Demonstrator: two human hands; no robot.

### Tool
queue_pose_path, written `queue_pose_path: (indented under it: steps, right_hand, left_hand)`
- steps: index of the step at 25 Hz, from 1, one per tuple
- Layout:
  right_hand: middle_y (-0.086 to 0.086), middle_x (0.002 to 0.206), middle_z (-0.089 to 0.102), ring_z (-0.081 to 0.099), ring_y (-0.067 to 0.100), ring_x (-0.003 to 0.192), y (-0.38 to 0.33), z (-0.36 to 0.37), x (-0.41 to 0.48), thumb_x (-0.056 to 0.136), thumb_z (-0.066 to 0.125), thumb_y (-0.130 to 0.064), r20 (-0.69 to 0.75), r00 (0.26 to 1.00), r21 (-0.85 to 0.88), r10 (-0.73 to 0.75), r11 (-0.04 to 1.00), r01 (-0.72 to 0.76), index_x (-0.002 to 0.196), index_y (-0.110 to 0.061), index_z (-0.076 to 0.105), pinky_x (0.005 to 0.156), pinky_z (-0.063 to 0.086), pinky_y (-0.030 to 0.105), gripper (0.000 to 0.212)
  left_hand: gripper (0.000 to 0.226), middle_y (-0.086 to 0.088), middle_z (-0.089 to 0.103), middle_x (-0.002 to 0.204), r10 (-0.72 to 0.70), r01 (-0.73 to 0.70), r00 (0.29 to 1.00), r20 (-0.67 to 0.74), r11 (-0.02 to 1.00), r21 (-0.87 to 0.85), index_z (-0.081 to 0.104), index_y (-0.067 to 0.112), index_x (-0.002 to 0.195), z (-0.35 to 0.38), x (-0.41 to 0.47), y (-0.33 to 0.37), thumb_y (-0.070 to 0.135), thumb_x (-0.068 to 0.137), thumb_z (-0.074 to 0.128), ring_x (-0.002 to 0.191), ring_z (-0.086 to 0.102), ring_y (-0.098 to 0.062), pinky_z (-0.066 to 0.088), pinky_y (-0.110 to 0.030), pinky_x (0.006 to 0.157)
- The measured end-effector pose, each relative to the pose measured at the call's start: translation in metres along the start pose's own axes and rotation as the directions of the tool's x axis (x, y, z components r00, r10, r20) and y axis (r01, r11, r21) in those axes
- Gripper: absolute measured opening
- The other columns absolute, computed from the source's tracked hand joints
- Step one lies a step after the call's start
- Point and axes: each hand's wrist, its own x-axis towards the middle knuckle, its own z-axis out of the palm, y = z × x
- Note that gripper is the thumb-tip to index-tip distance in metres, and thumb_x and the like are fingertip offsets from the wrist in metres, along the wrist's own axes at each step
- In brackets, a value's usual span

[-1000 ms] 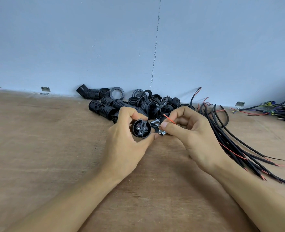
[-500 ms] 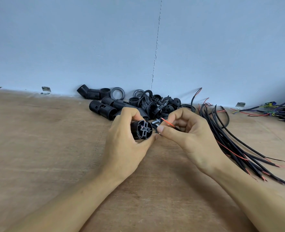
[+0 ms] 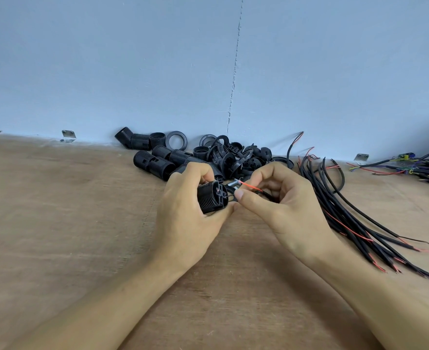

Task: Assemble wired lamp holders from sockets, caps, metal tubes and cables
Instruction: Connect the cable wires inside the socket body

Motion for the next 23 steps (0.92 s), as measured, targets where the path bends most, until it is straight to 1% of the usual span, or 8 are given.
queue_pose_path:
  steps: [4,6,9,12,13,17,21,23]
  right_hand:
    - [-0.002,0.076,0.072,0.065,0.017,0.069,-0.001,0.002,-0.002,0.085,0.078,-0.011,-0.01,1.0,-0.096,-0.025,0.995,0.024,0.081,-0.022,0.063,0.066,0.051,0.033,0.019]
    - [-0.005,0.077,0.071,0.062,0.02,0.067,-0.002,0.002,-0.004,0.085,0.078,-0.013,-0.015,0.999,-0.146,-0.039,0.989,0.036,0.082,-0.024,0.062,0.063,0.049,0.032,0.019]
    - [-0.008,0.08,0.07,0.058,0.016,0.062,-0.003,0.002,-0.005,0.085,0.078,-0.018,-0.034,0.998,-0.235,-0.052,0.971,0.042,0.082,-0.027,0.062,0.055,0.048,0.029,0.019]
    - [-0.007,0.08,0.07,0.06,0.025,0.066,-0.002,0.004,-0.005,0.084,0.077,-0.018,-0.044,0.998,-0.268,-0.047,0.963,0.034,0.082,-0.028,0.06,0.059,0.052,0.043,0.019]
    - [-0.006,0.079,0.07,0.06,0.028,0.067,-0.002,0.004,-0.005,0.084,0.076,-0.018,-0.035,0.998,-0.267,-0.049,0.963,0.038,0.081,-0.028,0.06,0.058,0.051,0.044,0.019]
    - [-0.008,0.078,0.07,0.057,0.034,0.066,-0.001,0.003,-0.005,0.085,0.075,-0.018,0.018,0.999,-0.271,-0.049,0.961,0.052,0.082,-0.028,0.06,0.055,0.046,0.043,0.018]
    - [-0.003,0.071,0.066,0.036,0.011,0.05,0.007,0.0,-0.003,0.085,0.075,-0.018,0.038,0.999,-0.313,-0.003,0.949,0.015,0.084,-0.029,0.061,0.05,0.037,0.032,0.018]
    - [-0.007,0.07,0.067,0.037,0.005,0.049,0.008,0.0,-0.003,0.085,0.076,-0.014,0.045,0.999,-0.302,0.016,0.953,-0.002,0.084,-0.027,0.062,0.05,0.035,0.02,0.019]
  left_hand:
    - [0.05,0.017,0.056,0.085,-0.022,0.022,1.0,0.018,1.0,0.001,0.043,0.042,0.092,0.0,-0.001,0.001,0.038,0.069,0.088,0.084,0.058,-0.018,0.05,-0.036,0.068]
    - [0.049,0.014,0.058,0.083,-0.041,0.041,0.999,0.028,0.999,-0.009,0.043,0.04,0.092,0.0,-0.001,0.001,0.04,0.07,0.087,0.082,0.059,-0.02,0.05,-0.04,0.066]
    - [0.047,0.012,0.061,0.082,-0.059,0.06,0.996,0.06,0.998,-0.021,0.044,0.04,0.093,0.001,-0.001,-0.001,0.043,0.073,0.087,0.08,0.06,-0.019,0.05,-0.038,0.066]
    - [0.049,0.014,0.063,0.084,-0.077,0.078,0.991,0.112,0.997,-0.002,0.045,0.042,0.094,0.0,-0.001,-0.002,0.043,0.073,0.089,0.083,0.061,-0.014,0.05,-0.034,0.067]
    - [0.05,0.016,0.063,0.083,-0.081,0.08,0.989,0.125,0.997,0.009,0.044,0.042,0.094,0.0,-0.001,-0.003,0.046,0.072,0.089,0.082,0.061,-0.011,0.049,-0.031,0.066]
    - [0.048,0.016,0.066,0.081,-0.101,0.104,0.983,0.152,0.995,-0.007,0.047,0.039,0.093,0.001,-0.001,-0.004,0.064,0.067,0.078,0.077,0.064,-0.007,0.046,-0.022,0.06]
    - [0.048,0.027,0.067,0.095,-0.122,0.126,0.974,0.191,0.992,-0.007,0.054,0.039,0.095,0.004,-0.002,-0.006,0.071,0.063,0.07,0.084,0.066,0.002,0.049,-0.017,0.066]
    - [0.047,0.028,0.067,0.095,-0.138,0.142,0.971,0.196,0.99,-0.004,0.056,0.04,0.095,0.005,-0.003,-0.008,0.071,0.063,0.071,0.085,0.066,0.004,0.05,-0.015,0.068]
